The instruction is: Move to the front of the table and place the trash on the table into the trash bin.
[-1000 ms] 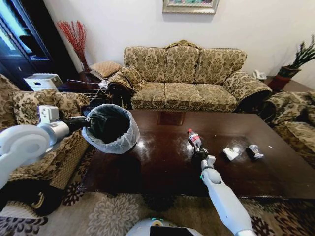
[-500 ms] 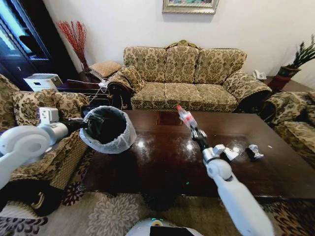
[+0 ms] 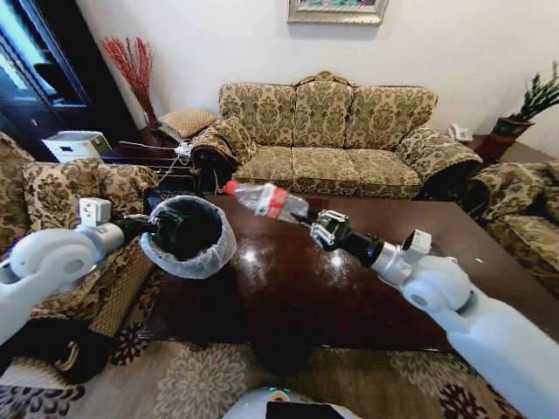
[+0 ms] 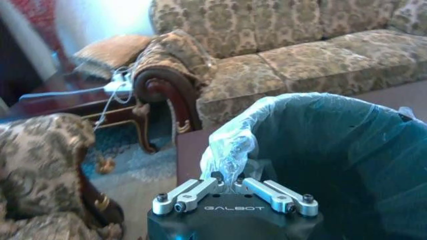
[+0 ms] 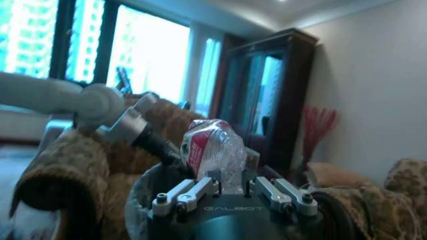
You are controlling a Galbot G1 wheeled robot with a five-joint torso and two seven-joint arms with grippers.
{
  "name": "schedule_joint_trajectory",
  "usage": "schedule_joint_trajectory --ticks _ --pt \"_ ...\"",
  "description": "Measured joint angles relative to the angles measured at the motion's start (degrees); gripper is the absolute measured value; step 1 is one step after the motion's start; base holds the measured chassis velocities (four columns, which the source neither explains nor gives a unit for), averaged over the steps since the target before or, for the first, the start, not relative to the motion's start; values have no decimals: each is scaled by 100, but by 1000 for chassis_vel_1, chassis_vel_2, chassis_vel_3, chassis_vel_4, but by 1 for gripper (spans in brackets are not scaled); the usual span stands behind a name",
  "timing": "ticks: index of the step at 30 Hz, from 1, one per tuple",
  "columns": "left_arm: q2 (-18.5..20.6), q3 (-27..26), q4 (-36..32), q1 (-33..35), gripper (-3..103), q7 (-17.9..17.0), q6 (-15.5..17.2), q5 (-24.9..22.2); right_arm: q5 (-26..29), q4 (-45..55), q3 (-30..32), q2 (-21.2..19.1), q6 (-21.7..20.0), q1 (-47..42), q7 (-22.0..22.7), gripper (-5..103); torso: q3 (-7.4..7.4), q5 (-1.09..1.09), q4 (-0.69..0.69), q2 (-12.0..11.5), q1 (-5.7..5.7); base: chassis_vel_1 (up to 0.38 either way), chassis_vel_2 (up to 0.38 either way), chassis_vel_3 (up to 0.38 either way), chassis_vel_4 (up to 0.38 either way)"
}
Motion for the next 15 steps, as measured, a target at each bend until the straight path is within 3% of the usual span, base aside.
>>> schedule_joint_trajectory --ticks 6,15 --pt "387 57 -151 82 1 99 -8 85 -245 125 -728 43 -470 665 304 14 1 1 0 -1 3 0 0 0 0" --pt "420 34 -458 78 1 81 -10 45 -538 236 -1248 148 -782 847 525 14 0 0 0 0 0 0 0 0 0"
